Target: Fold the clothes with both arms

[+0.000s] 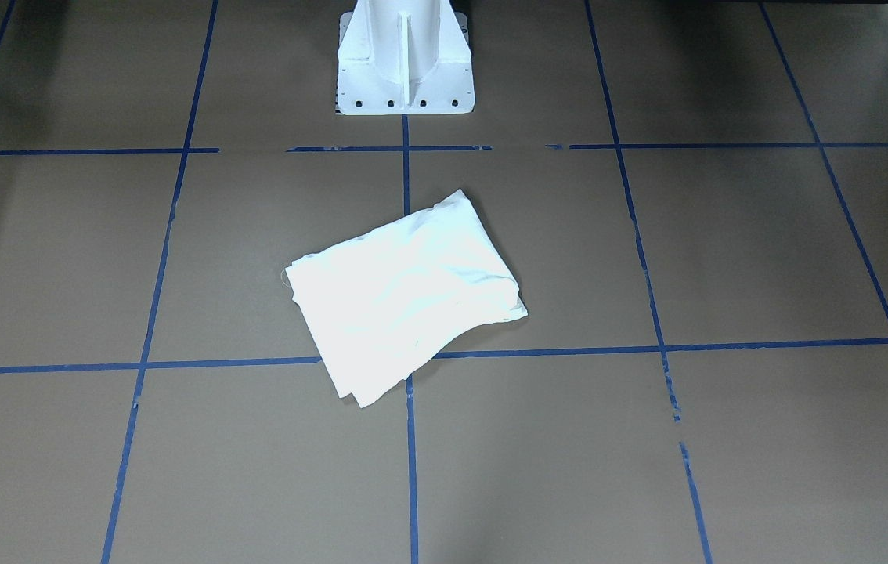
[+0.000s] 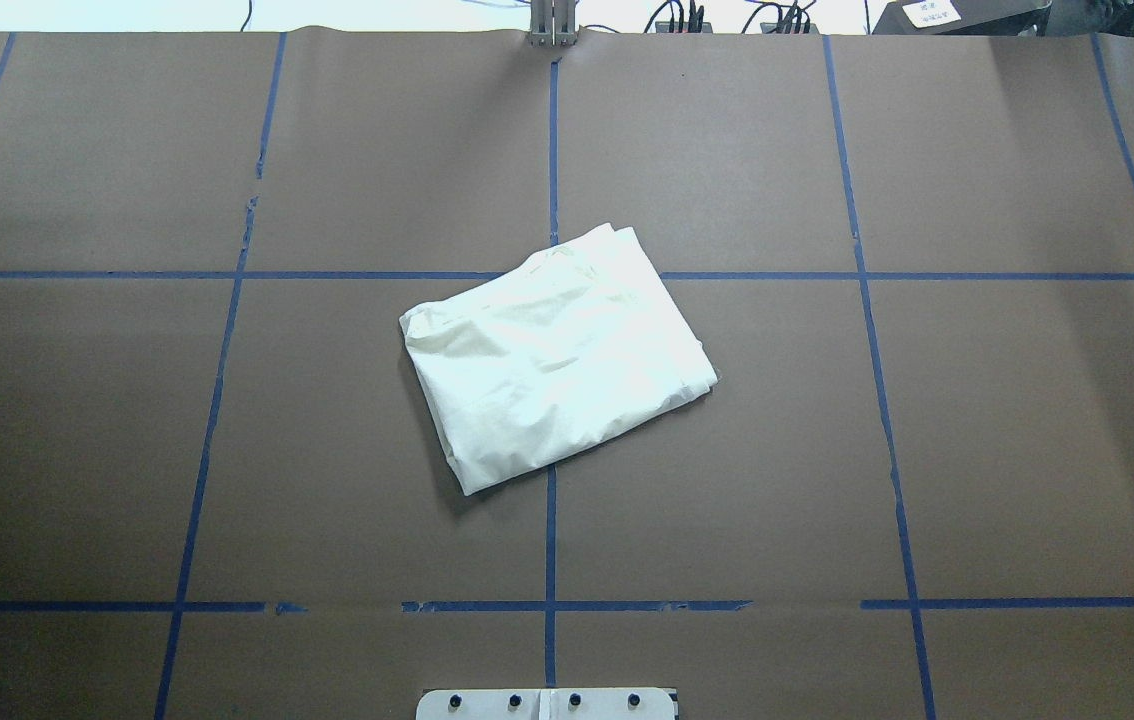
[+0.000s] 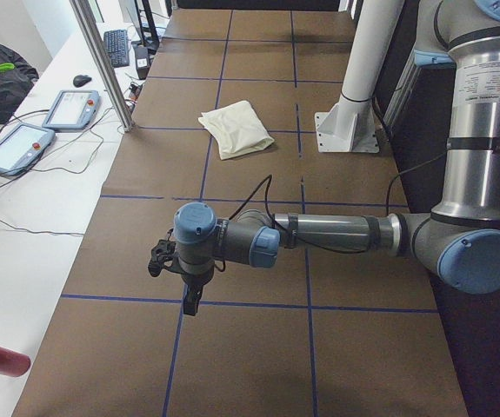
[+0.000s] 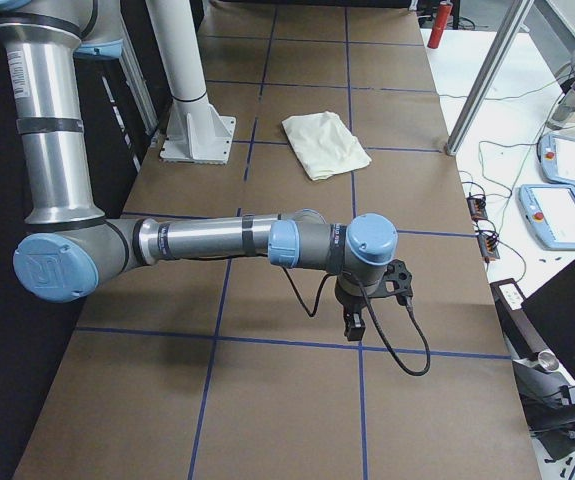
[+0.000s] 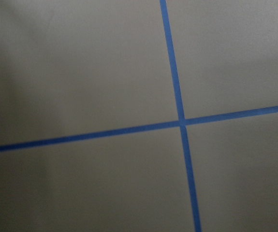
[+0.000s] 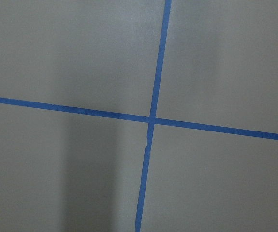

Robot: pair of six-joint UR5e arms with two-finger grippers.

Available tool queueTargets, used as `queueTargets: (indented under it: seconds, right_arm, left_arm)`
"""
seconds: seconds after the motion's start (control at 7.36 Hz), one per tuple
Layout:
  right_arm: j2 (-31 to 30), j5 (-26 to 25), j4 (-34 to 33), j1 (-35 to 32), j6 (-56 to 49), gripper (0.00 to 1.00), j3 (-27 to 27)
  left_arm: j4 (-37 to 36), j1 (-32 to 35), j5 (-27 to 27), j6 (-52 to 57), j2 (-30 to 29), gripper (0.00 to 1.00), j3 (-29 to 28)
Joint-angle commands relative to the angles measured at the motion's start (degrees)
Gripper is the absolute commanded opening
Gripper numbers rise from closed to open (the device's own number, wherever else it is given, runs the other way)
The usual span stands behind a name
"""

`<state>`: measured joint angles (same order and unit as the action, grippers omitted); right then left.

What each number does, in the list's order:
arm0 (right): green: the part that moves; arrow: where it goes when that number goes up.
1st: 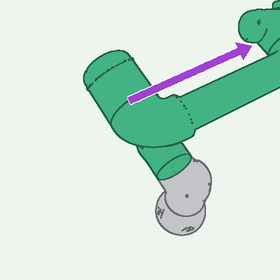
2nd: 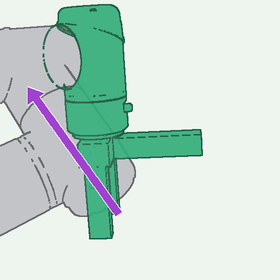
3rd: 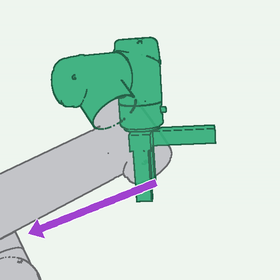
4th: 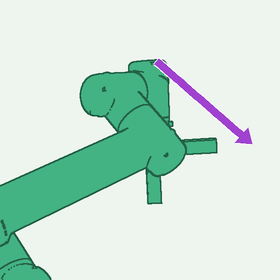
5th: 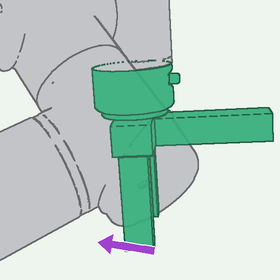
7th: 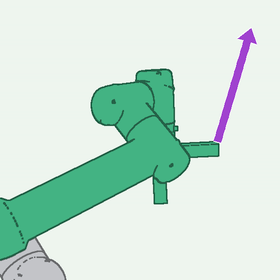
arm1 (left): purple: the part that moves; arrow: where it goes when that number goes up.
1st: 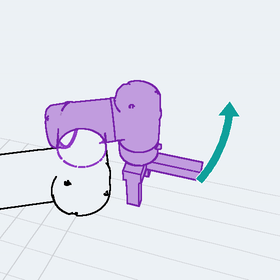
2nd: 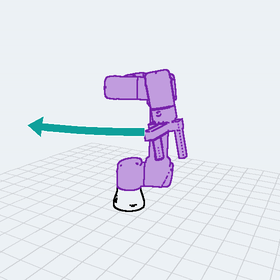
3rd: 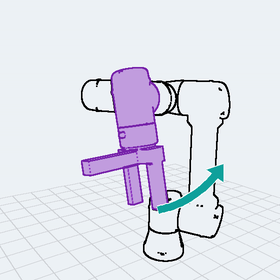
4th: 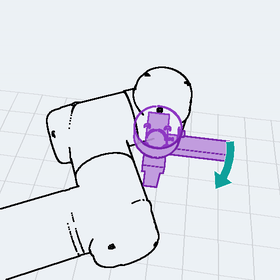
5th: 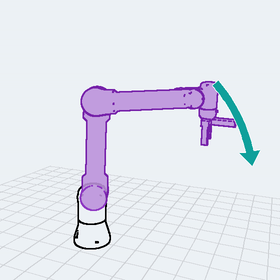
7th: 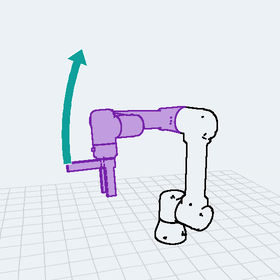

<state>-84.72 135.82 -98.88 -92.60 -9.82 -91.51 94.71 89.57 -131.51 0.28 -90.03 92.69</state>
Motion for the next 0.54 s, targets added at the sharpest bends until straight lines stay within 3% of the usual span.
queueTargets:
  seconds: [0.0, 0.41]
  right_arm:
    - [-0.09, 0.85, 0.01, -0.04, 0.15, 1.00, 0.46]
    - [-2.55, 0.94, 0.09, 0.05, 0.07, 1.00, 0.63]
  left_arm:
    - [-4.27, -0.01, -1.73, -0.89, 0.21, 1.00, 2.41]
    - [-3.83, -0.01, -1.64, -0.89, 0.30, 1.00, 2.40]
